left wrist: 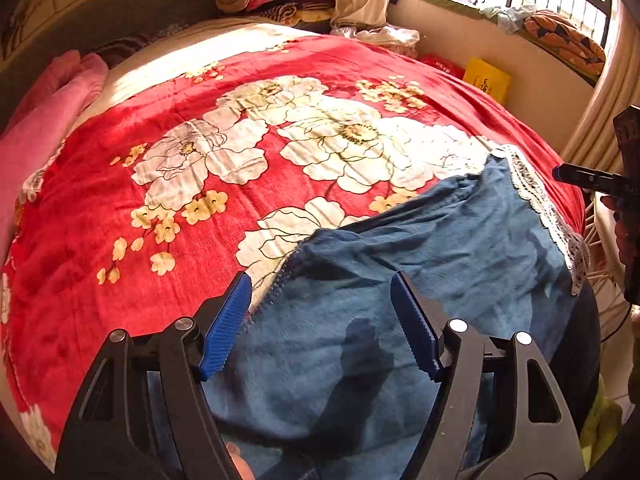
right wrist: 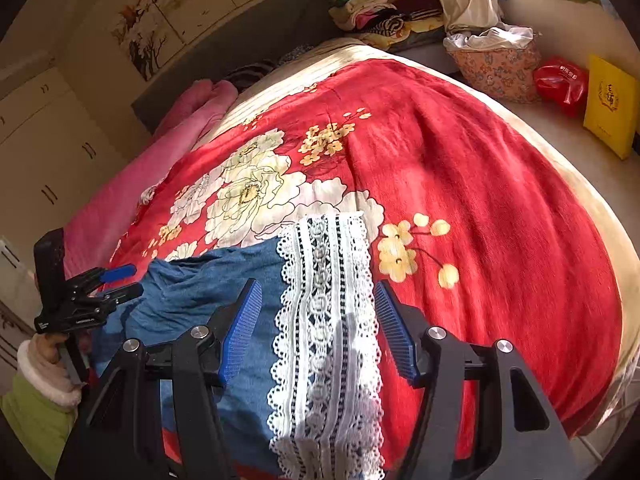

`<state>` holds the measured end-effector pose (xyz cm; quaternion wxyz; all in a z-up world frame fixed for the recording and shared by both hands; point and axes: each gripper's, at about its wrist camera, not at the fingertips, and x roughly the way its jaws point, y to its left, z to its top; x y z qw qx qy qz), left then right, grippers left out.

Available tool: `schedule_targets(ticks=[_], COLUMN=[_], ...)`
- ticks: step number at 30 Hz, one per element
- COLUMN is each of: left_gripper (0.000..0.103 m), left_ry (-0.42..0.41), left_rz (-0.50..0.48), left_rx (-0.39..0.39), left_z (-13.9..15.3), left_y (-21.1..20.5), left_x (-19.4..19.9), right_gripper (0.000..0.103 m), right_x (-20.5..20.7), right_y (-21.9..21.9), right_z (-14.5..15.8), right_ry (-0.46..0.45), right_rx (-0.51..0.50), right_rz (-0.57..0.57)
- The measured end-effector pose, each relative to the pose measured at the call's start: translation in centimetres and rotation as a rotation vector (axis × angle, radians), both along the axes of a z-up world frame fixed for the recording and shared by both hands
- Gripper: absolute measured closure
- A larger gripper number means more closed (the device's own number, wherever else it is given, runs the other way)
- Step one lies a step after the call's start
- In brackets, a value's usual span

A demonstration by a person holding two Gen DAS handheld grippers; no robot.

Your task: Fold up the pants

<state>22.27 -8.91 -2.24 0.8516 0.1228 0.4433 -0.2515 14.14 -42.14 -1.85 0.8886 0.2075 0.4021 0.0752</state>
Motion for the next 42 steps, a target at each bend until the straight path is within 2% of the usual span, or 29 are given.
schedule_targets(ticks=[4,7,8,9,10,11,13,14,15,18,20,23,25,29,31,33,37,39,42], left_gripper=[0.043,0.055,0.068,0.087,0.092,0.094,0.096,0.096,0.097,0.097,0.097,0.097,0.097,0.096,0.094,0.087,0.071,0.065,0.053], left_ry=[0.07,0.104,0.117,0.13,0.135,0.128,0.118,0.113,0.105,0.128,0.092,0.073,0.062,0.071,0.049,0.041,0.023,-0.015,-0.061], left_rz=[-0.009,-0.04,-0.047,-0.056,-0.06,-0.059,-0.041,-0.024,0.007,0.073,0.087,0.104,0.129,0.168,0.167,0.179,0.228,0.257,0.292], left_rx=[0.029,0.002,-0.024,-0.059,-0.079,-0.075,-0.087,-0.106,-0.132,-0.237,-0.22,-0.212,-0.222,-0.184,-0.136,-0.13,-0.17,-0.184,-0.225], left_z=[-2.3,-3.4,-3.6,-3.5,-3.4,-3.2,-3.0,-2.8,-2.4,-1.5,-1.0,-0.8,-0.8,-2.1,-2.7,-2.8,-1.7,-0.4,1.6], left_y=[-0.4,-0.9,-1.0,-1.0,-1.2,-1.3,-1.2,-1.1,-0.6,0.6,0.3,-0.6,-0.6,-1.0,-1.5,-1.2,0.6,1.7,3.5], left_x=[2.3,2.8,2.9,2.9,2.7,2.6,2.7,3.0,3.4,4.9,5.3,5.9,6.4,7.3,7.1,7.0,6.3,5.0,2.3], right_gripper=[0.045,0.045,0.044,0.044,0.047,0.054,0.066,0.076,0.083,0.085,0.086,0.086,0.086,0.085,0.079,0.071,0.055,0.043,0.037], right_x=[3.1,4.5,4.5,4.4,4.3,4.2,3.8,3.6,3.5,3.1,3.6,5.3,7.0,9.7,9.7,9.5,7.3,5.8,3.1], right_y=[-0.7,-0.8,-0.6,-0.4,0.0,0.3,0.9,1.1,1.1,0.9,0.5,0.1,-0.1,0.4,0.4,0.0,-1.7,-2.4,-3.0], right_z=[-1.6,-3.4,-3.9,-4.1,-4.1,-4.2,-4.5,-4.4,-4.3,-2.5,-0.8,0.8,0.6,-2.9,-3.8,-3.7,-2.2,-1.0,0.3], right_ry=[0.04,0.076,0.087,0.08,0.068,0.068,0.069,0.063,0.052,-0.001,-0.05,-0.072,-0.046,0.084,0.079,0.068,0.043,0.018,-0.018], right_rx=[0.006,0.047,0.06,0.07,0.082,0.092,0.096,0.093,0.096,0.071,0.06,-0.004,-0.039,-0.138,-0.154,-0.129,-0.114,-0.103,-0.075], right_rz=[0.015,0.027,0.024,0.034,0.059,0.077,0.103,0.107,0.109,0.103,0.101,0.091,0.086,0.088,0.074,0.063,-0.004,-0.03,-0.055])
